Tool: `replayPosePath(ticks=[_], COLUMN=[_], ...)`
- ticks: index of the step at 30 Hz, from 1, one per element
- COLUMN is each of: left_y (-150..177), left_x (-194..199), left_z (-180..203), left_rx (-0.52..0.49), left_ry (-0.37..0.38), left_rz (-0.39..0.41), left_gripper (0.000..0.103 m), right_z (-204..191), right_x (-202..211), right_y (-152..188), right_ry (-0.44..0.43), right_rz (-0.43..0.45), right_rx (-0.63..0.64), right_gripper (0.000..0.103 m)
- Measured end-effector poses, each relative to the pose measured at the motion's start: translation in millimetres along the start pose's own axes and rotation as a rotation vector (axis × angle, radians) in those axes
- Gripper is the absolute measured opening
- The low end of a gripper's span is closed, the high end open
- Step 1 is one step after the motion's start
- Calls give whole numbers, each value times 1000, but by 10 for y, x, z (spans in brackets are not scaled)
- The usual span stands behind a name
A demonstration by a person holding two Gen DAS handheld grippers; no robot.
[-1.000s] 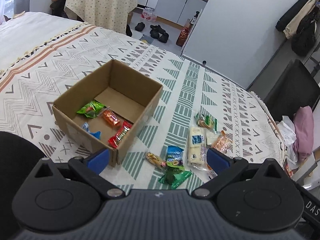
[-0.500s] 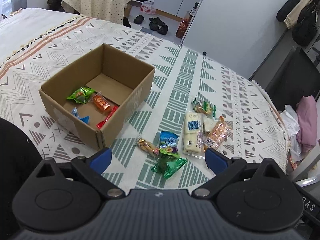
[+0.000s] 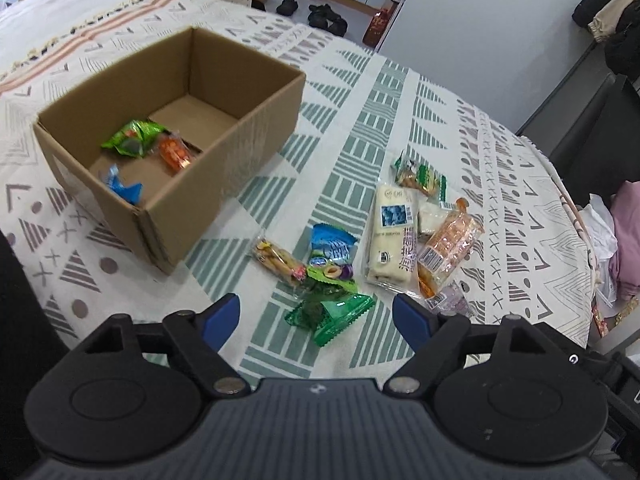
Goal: Organize snacks
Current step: 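Move both tools back toward the remaining snacks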
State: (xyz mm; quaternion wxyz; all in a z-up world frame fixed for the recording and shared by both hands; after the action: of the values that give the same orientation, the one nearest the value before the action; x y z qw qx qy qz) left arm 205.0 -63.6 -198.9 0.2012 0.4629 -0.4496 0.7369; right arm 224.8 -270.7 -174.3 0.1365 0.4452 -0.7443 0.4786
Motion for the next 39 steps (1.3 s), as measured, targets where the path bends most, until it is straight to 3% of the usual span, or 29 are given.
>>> replayPosePath(ticks=[15, 28, 39], left_y=[65, 103, 31], left_x=[-522, -677, -578], left_z=[197, 240, 217], left_rx=[-31, -29, 4], left_ry=[-46, -59, -35], left_rz=[-47, -75, -56], left_gripper=[69, 38, 34], right_z=[280, 402, 496], right_x=[-391, -806, -956], right_y=[-36, -61, -42], right_ry=[22, 15, 23], right_rz=[-65, -121, -148], right_rx=[-93, -147, -178], right_gripper=[74, 69, 66])
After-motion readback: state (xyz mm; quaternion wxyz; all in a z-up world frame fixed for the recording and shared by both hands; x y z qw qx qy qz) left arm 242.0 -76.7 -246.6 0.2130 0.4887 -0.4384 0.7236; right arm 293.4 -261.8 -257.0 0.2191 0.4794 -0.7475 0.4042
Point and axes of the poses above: each gripper's, at about its wrist camera, not at the fingertips, and x roughly against the way its jaws point, z to its right, y to its underside, the point moved 5 cm from there along -x, roughly the way its jaws point, and after that the axes turned 8 degrees about -y, right-handed, at the moved point
